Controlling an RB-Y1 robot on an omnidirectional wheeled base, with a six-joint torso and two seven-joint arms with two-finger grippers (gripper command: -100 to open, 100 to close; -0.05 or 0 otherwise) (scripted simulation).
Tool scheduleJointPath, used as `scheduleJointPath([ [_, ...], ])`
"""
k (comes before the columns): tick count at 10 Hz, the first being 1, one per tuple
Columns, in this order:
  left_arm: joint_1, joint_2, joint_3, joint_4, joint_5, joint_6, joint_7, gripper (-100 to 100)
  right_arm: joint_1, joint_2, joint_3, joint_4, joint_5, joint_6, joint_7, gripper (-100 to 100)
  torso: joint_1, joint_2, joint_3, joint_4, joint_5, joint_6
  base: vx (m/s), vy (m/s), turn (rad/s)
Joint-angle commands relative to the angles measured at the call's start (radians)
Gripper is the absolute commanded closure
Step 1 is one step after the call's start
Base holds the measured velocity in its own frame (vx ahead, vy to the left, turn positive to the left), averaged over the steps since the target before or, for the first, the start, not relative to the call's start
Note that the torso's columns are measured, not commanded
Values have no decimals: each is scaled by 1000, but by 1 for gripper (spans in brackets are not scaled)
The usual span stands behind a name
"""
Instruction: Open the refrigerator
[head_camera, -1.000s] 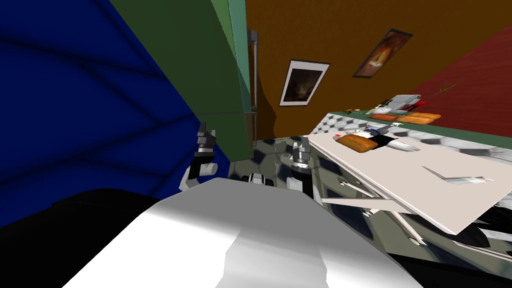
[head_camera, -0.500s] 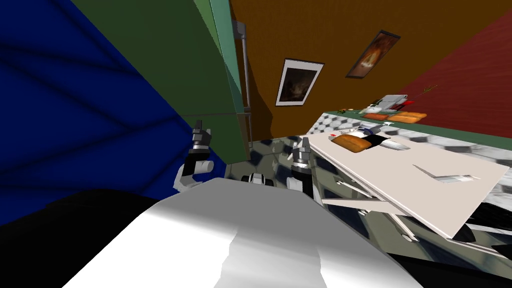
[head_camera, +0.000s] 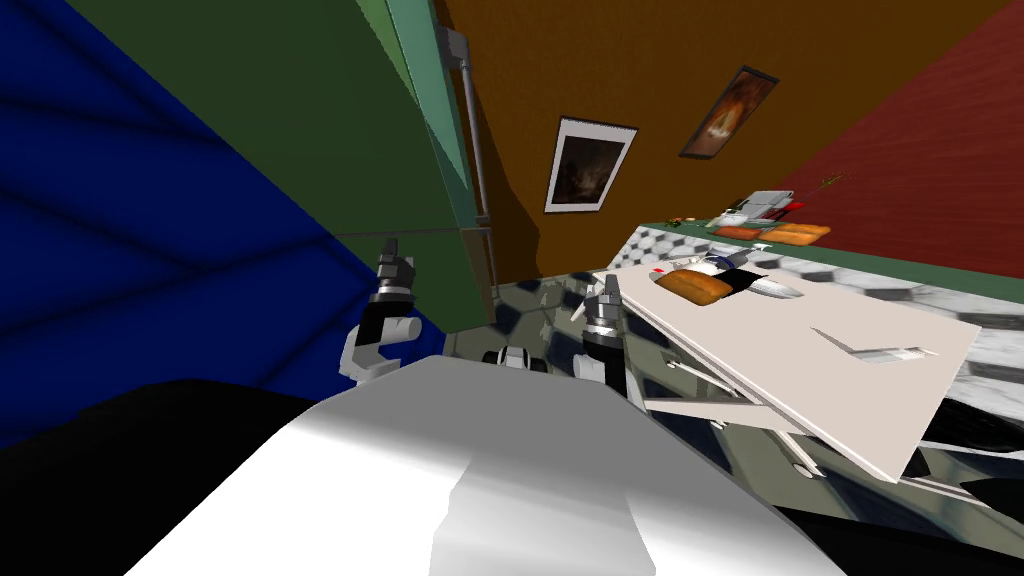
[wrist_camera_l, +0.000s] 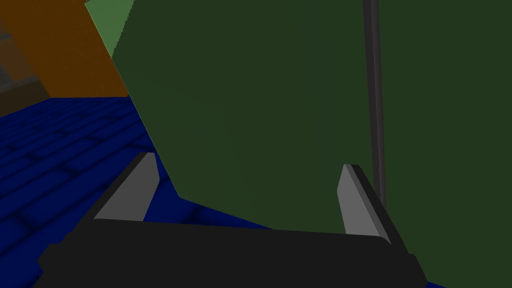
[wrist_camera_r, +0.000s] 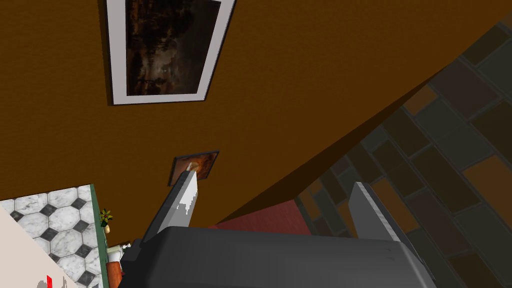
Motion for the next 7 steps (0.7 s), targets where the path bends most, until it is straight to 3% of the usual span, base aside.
scheduleJointPath([
  [1,-24,0,40,0,7,64,-14,-100,0,0,0,0,0,0,0,0,-1,-2,-1,0,0,0,95,-89,-44],
  [2,-45,1,75,-1,15,101,-25,-100,0,0,0,0,0,0,0,0,1,0,0,0,0,0,107,-93,-79],
  [3,-45,1,75,-1,15,115,-25,-100,0,0,0,0,0,0,0,0,1,0,0,0,0,0,87,-59,-44],
  [4,-66,0,111,0,24,150,-37,-100,0,0,0,0,0,0,0,0,3,2,1,0,1,0,106,-75,-96],
  [5,-66,0,111,0,24,165,-37,-100,0,0,0,0,0,0,0,0,1,0,0,0,1,0,84,-68,-37],
  [6,-87,-1,147,0,35,202,-48,-100,0,0,0,0,0,0,0,0,1,1,1,0,0,0,100,-86,-77],
  [7,-87,-1,147,0,35,216,-48,-100,0,0,0,0,0,0,0,0,0,0,0,0,0,0,89,-70,-42],
])
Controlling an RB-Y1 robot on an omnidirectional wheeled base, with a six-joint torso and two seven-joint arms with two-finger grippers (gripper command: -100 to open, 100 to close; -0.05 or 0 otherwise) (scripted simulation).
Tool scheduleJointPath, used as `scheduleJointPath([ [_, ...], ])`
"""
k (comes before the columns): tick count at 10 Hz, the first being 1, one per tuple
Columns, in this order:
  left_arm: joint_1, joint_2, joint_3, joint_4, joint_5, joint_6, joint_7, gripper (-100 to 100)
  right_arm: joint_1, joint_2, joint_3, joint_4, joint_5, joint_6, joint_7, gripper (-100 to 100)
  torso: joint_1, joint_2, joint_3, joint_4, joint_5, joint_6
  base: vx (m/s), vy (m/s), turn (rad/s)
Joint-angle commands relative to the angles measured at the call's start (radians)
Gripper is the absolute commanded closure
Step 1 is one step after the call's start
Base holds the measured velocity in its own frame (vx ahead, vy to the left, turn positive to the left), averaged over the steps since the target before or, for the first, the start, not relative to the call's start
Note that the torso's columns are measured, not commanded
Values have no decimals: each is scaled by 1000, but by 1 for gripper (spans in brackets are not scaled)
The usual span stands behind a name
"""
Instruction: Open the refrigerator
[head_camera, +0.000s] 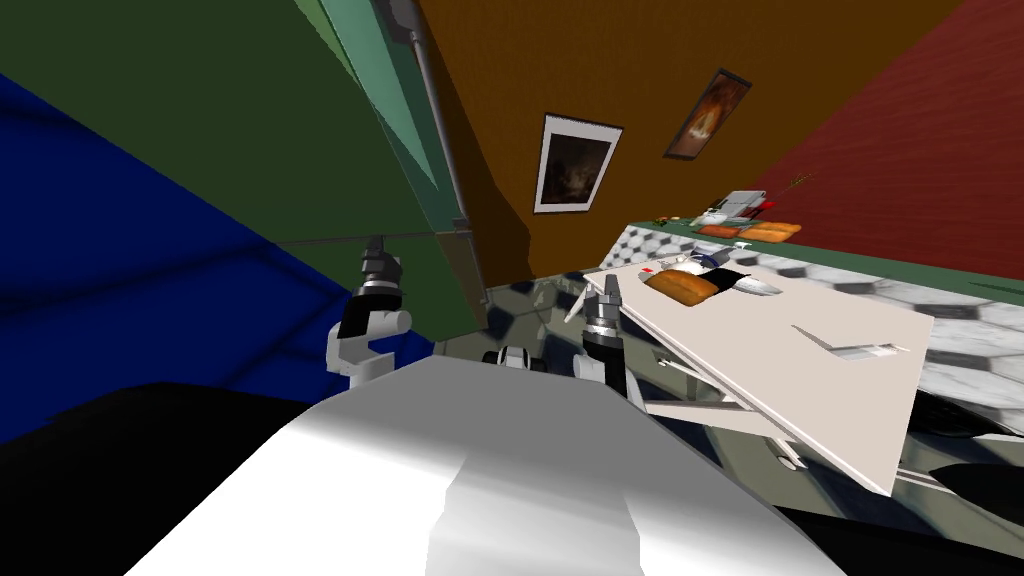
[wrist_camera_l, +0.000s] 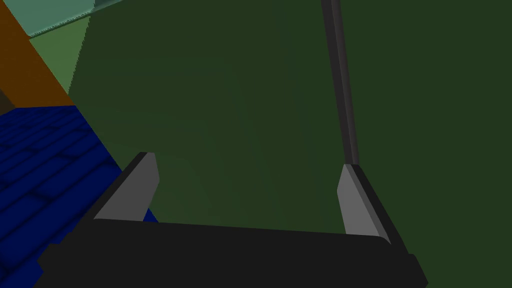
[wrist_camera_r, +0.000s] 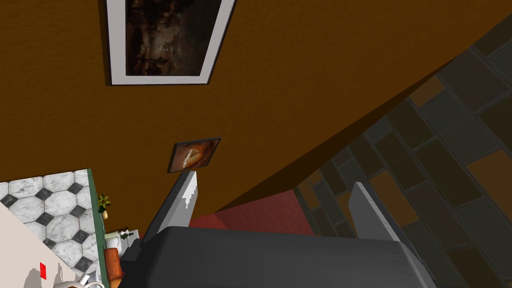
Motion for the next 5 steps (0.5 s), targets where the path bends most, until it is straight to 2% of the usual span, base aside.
scheduleJointPath([
  [1,-28,-2,54,-1,18,71,-17,-100,0,0,0,0,0,0,0,0,1,1,0,0,0,0,94,-79,-66],
  [2,-28,-2,54,-1,18,85,-17,-100,0,0,0,0,0,0,0,0,1,0,0,0,0,0,80,-58,-54],
  [3,-49,-4,88,1,31,121,-27,-100,0,0,0,0,0,0,0,0,2,1,0,0,0,0,101,-49,-93],
  [4,-49,-4,88,1,31,134,-27,-100,0,0,0,0,0,0,0,0,2,0,0,0,1,0,88,-54,-39],
  [5,-70,-6,122,3,45,166,-38,-100,0,0,0,0,0,0,0,0,1,0,0,0,0,0,93,-80,-64],
])
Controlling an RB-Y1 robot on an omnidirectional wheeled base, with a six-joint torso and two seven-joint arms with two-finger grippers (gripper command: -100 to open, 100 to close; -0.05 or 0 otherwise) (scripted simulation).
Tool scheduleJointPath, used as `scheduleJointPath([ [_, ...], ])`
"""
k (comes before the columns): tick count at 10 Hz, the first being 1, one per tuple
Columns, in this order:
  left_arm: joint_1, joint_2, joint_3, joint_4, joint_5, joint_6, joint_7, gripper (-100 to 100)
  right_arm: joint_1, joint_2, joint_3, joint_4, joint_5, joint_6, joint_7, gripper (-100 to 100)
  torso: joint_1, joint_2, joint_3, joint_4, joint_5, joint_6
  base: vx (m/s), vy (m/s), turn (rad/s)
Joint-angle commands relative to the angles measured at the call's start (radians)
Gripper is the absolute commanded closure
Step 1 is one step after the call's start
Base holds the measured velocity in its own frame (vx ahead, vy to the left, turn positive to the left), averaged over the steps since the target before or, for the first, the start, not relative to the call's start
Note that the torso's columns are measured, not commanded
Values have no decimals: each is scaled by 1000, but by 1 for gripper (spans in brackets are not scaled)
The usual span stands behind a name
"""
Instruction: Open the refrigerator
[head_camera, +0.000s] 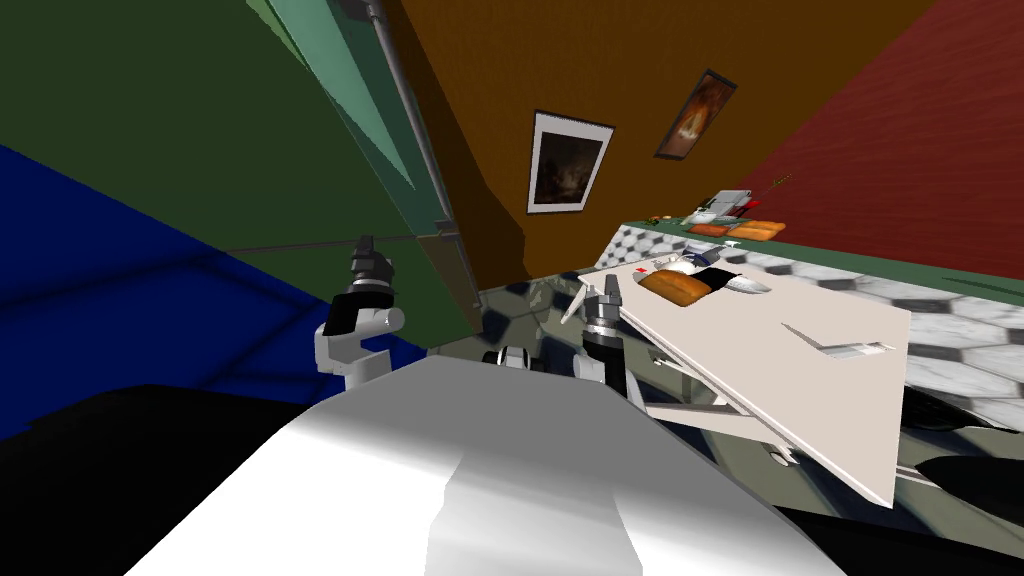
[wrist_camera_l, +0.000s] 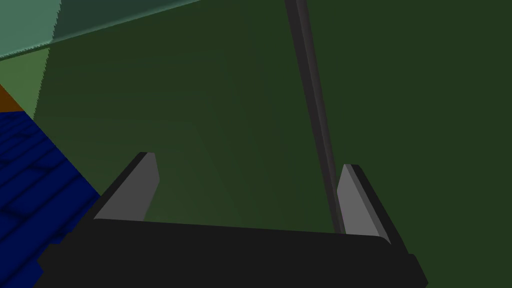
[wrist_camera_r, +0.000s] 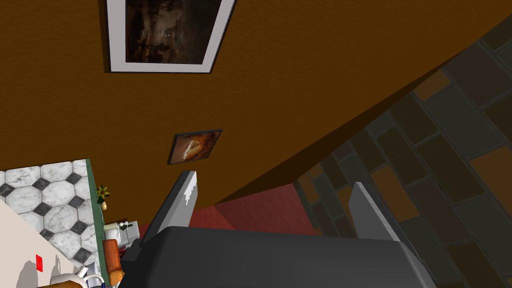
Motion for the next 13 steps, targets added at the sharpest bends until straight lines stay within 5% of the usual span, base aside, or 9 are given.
scheduleJointPath([
  [1,-28,-2,39,2,15,66,-13,-100,0,0,0,0,0,0,0,0,-2,0,0,0,0,0,74,-64,-47],
  [5,-69,-8,102,9,45,156,-32,-100,0,0,0,0,0,0,0,0,0,0,0,0,0,0,79,-60,-55],
  [7,-109,-16,160,16,78,223,-49,-100,0,0,0,0,0,0,0,0,0,0,0,0,0,0,90,-53,-79],
  [13,-163,-28,235,31,130,344,-70,-100,0,0,0,0,0,0,0,0,-1,0,0,0,0,0,75,-51,-48],
])
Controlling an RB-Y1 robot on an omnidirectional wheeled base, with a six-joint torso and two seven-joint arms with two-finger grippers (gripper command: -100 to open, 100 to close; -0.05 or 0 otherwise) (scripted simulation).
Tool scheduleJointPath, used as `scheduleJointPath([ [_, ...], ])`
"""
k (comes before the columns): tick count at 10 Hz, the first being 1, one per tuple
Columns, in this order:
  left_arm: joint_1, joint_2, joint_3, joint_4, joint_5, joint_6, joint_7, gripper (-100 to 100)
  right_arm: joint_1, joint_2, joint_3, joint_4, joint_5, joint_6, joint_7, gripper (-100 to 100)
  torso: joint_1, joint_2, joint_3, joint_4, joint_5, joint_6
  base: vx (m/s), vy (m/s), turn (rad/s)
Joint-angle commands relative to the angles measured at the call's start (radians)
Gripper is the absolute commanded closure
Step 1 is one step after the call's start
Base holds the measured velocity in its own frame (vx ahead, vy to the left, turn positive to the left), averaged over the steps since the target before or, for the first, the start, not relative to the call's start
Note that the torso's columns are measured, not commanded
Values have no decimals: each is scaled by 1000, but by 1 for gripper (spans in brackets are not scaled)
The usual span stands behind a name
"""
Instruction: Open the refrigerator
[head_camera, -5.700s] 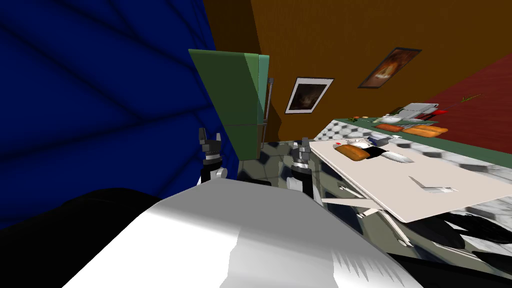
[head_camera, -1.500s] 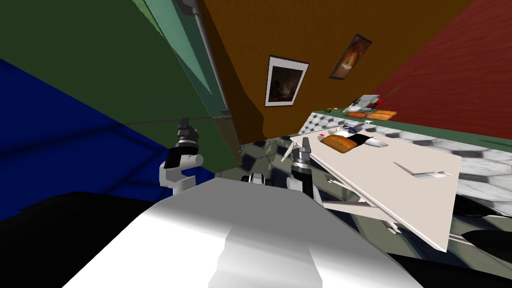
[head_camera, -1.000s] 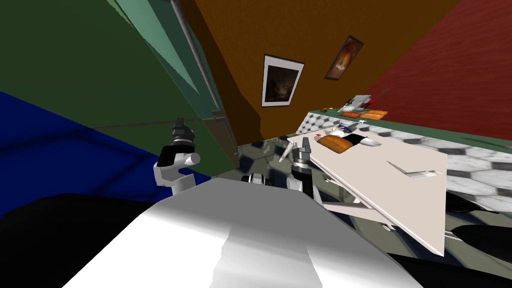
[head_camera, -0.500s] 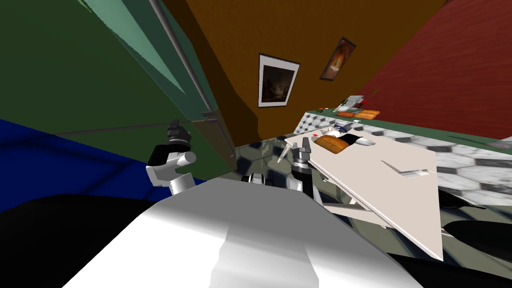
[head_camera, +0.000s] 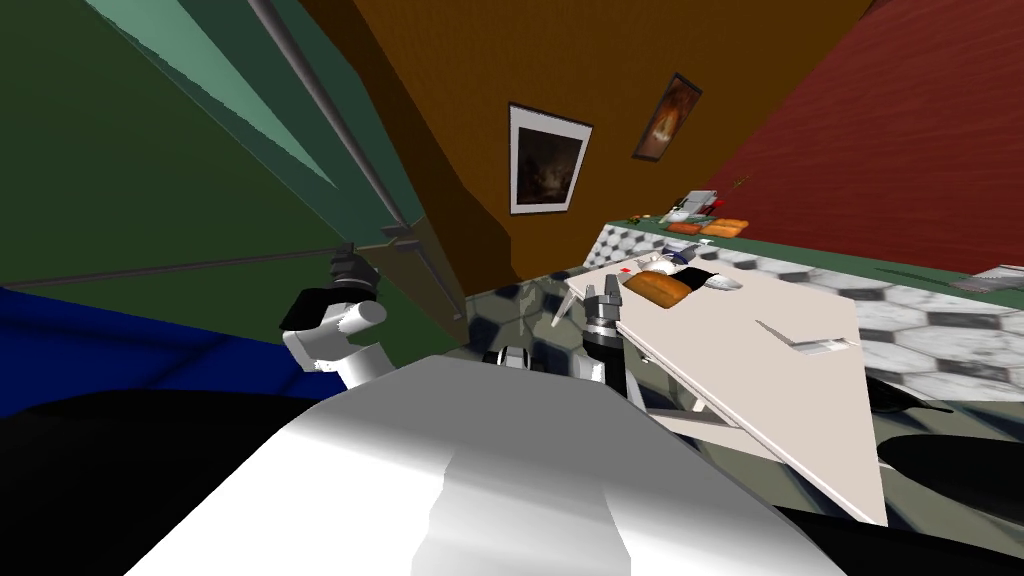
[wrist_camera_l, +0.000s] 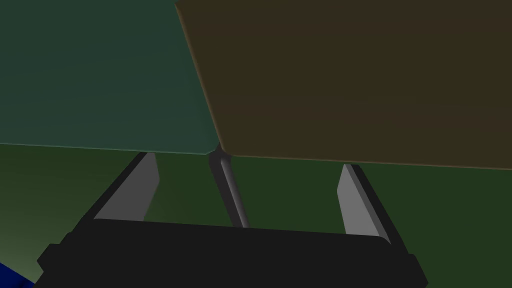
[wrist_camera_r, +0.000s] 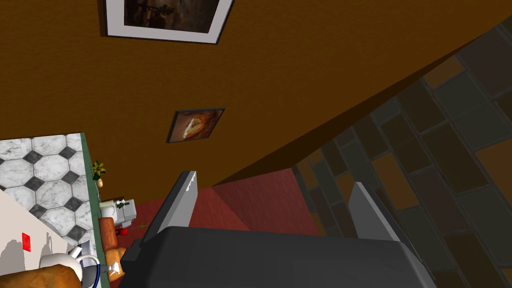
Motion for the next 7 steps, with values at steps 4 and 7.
scheduleJointPath([
  [4,-77,-5,97,26,77,143,-27,-100,0,0,0,0,0,0,0,0,5,-10,-6,-4,3,4,60,-56,-58],
  [7,-115,-2,146,38,120,216,-40,-100,0,0,0,0,0,0,0,0,13,-18,-12,-7,5,8,71,-60,-44],
])
